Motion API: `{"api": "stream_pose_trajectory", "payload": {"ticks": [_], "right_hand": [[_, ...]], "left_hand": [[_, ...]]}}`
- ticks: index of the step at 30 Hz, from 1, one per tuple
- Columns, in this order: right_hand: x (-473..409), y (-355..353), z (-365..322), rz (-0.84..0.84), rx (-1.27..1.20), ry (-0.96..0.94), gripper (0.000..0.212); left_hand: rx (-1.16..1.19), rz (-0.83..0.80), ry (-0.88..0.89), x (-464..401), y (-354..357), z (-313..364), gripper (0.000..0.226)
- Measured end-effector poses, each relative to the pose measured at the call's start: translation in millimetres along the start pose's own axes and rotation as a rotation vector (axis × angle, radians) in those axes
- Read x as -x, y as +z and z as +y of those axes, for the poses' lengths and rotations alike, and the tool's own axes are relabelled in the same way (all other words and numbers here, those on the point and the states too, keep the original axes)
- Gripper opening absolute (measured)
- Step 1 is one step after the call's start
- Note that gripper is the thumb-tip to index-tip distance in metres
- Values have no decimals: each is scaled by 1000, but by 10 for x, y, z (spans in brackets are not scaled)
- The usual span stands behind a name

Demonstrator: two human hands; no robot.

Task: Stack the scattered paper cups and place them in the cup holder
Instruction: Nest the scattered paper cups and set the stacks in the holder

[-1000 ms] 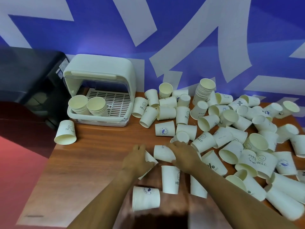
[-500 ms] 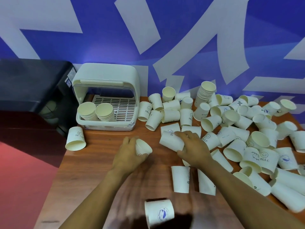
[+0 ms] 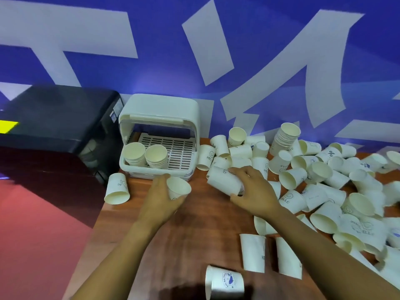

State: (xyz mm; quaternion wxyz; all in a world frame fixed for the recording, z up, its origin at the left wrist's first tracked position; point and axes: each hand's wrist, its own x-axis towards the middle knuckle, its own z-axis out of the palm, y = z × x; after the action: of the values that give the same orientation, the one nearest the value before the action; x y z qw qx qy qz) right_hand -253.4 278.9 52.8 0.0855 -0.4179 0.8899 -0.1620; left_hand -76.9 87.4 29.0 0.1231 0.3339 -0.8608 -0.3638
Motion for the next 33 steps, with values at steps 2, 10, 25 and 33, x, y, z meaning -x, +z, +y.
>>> {"api": "stream_pose_trajectory", "payload": {"ticks": [2, 10, 25, 33], "right_hand": [[-84, -4, -130, -14, -28, 10, 73], [-487, 117, -687, -67, -67, 2, 78], [-1274, 372, -1597, 105, -165, -117, 68], [-1539, 618, -1800, 65, -199, -108, 63]], "left_hand": [[33, 33, -1, -58, -115, -15, 67], [-19, 96, -57, -419, -751, -200, 81], [-26, 73, 10, -1125, -1276, -542, 84], [-61, -20, -31, -1330, -1147, -768, 82]]}}
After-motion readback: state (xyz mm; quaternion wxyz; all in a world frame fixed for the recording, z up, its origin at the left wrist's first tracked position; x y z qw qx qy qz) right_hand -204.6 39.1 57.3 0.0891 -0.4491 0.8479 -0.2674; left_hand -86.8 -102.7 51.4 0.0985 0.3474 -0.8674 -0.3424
